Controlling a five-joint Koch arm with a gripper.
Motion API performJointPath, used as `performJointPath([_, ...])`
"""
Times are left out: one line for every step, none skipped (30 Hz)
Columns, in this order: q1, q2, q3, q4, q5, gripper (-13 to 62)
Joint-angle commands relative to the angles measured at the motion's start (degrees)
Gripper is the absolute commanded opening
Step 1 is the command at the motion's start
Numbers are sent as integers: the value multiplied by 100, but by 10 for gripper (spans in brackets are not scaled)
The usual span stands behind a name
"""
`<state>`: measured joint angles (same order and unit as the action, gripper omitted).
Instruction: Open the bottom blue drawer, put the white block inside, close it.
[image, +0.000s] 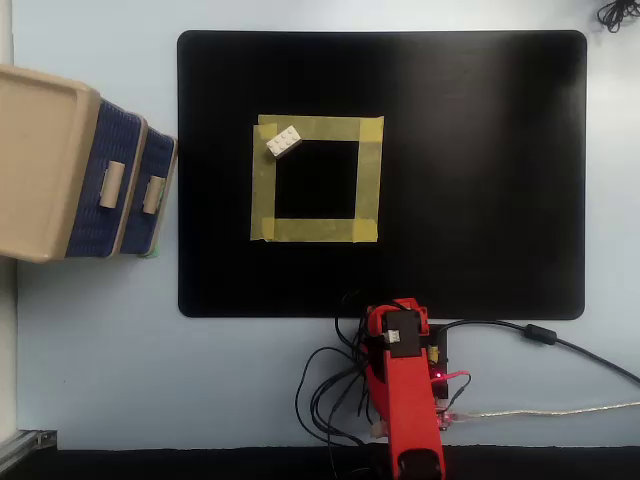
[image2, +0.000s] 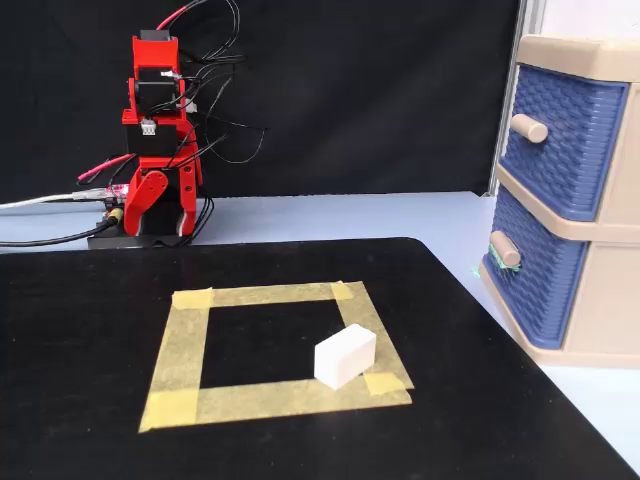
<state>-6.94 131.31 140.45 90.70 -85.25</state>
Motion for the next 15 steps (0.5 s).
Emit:
performJointPath([-88, 334, 132, 536, -44, 345])
performJointPath([-97, 334, 132, 545, -44, 345])
performJointPath([-97, 334, 132, 545, -44, 345])
performJointPath([-97, 334, 132, 545, -44, 345])
performJointPath([-97, 334, 132, 545, -44, 345])
performJointPath([-97, 334, 132, 545, -44, 345])
performJointPath([-97, 334, 132, 545, -44, 345])
performJointPath([-88, 334, 123, 545, -44, 345])
performJointPath([-97, 334, 132, 545, -44, 344])
performJointPath([-97, 334, 132, 545, -44, 343])
performJointPath([-97, 334, 123, 545, -53, 343])
performJointPath([-105, 334, 123, 536, -62, 342])
performJointPath([-105, 334, 105, 536, -62, 341])
performJointPath([-97, 334, 0, 554, -88, 340])
performJointPath([-79, 334, -466, 615, -105, 339])
